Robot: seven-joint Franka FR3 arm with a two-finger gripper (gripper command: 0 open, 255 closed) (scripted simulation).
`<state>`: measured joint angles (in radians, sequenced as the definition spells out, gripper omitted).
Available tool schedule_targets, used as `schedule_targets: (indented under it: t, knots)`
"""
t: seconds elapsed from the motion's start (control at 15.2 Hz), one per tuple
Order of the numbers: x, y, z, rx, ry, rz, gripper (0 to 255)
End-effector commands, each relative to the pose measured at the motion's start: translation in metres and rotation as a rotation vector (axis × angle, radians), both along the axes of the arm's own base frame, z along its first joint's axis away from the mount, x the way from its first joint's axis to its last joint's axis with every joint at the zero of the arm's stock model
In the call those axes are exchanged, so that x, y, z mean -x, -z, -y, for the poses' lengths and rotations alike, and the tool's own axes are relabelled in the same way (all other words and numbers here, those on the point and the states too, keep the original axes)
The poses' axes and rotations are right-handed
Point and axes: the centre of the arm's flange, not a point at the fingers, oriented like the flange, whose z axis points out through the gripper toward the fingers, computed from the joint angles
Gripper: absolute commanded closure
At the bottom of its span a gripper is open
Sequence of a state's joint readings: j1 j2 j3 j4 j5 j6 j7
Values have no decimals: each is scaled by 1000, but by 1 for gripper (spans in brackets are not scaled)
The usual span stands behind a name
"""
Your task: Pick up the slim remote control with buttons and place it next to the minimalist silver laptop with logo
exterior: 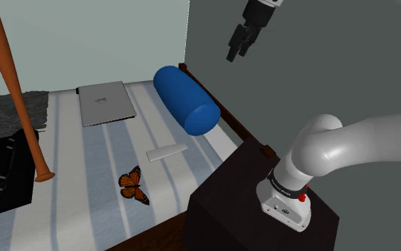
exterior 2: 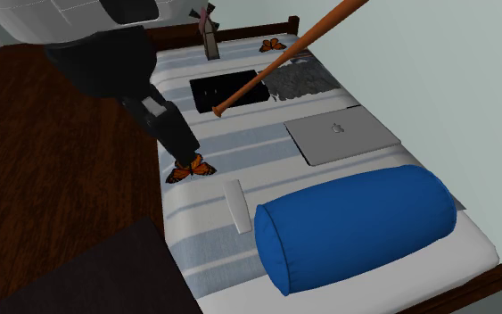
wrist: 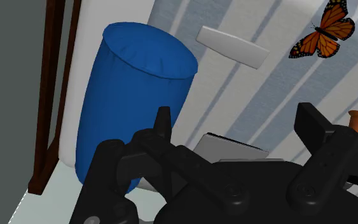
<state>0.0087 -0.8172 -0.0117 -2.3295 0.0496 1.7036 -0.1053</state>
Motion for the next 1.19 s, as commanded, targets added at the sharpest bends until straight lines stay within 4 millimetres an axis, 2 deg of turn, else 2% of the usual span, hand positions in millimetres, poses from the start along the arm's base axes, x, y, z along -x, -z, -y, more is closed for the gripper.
schedule_targets:
  t: [0.0,0.53,1.12]
  knots:
    - [0,0,0,0,0,0,0]
    - [-55,92,-10,29,-220,-27,0]
    - [-109,198,-33,62,-468,-58,0]
